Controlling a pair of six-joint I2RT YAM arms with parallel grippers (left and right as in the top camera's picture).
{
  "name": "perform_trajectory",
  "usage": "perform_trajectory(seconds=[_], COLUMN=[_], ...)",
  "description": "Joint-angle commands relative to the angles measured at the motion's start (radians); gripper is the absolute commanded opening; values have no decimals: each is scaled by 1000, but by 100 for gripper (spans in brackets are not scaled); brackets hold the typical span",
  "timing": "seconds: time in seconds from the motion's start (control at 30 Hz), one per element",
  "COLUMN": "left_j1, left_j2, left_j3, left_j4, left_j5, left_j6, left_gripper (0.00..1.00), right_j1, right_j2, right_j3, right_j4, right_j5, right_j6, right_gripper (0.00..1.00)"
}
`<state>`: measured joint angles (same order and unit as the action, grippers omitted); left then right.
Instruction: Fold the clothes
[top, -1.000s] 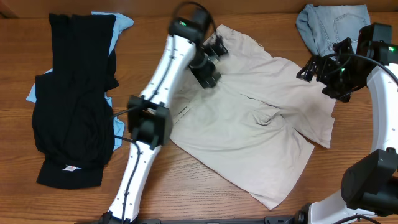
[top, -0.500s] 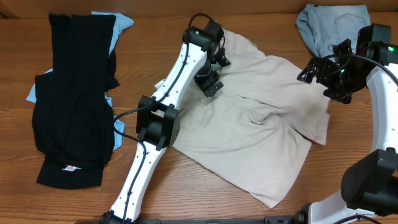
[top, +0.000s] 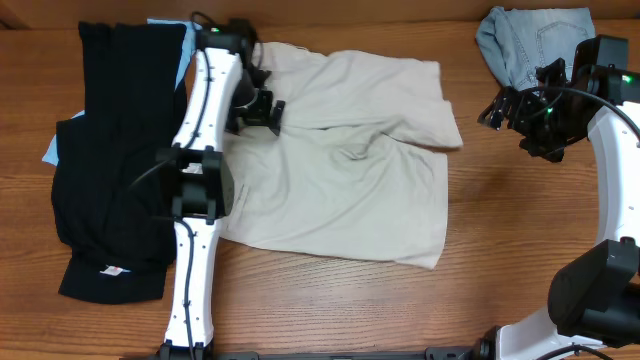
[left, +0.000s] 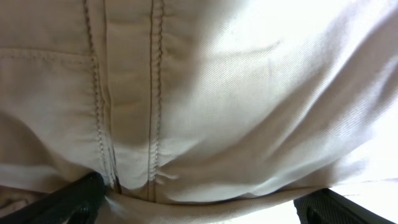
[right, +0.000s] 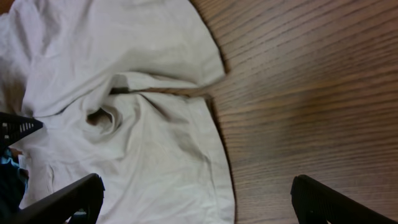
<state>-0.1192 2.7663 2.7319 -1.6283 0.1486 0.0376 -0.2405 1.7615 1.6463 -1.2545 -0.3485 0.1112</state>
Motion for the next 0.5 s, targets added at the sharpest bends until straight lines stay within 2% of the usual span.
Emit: perform_trajectory(seconds=[0.0,0.17,0.2,0.47], left_j1=[-5,-23,-32,-94], left_j2=[-8,-159,-237,-547], left_j3=[54,187,208,194], left_j4=[-14,-61,-61,-61], left_j5=[18,-3,-6,-121], left_j6=[-41,-59,-80,-182], left_gripper=[99,100,100,100], right_j1=[6,6,6,79], right_j2=[-43,-170,-231,-443], right_j3=[33,66,65,61], right_j4=[3,-21,-42,-166], right_j5=[7,18,35,132], right_j6=[42,53,70,126], right_gripper=[100,100,100,100])
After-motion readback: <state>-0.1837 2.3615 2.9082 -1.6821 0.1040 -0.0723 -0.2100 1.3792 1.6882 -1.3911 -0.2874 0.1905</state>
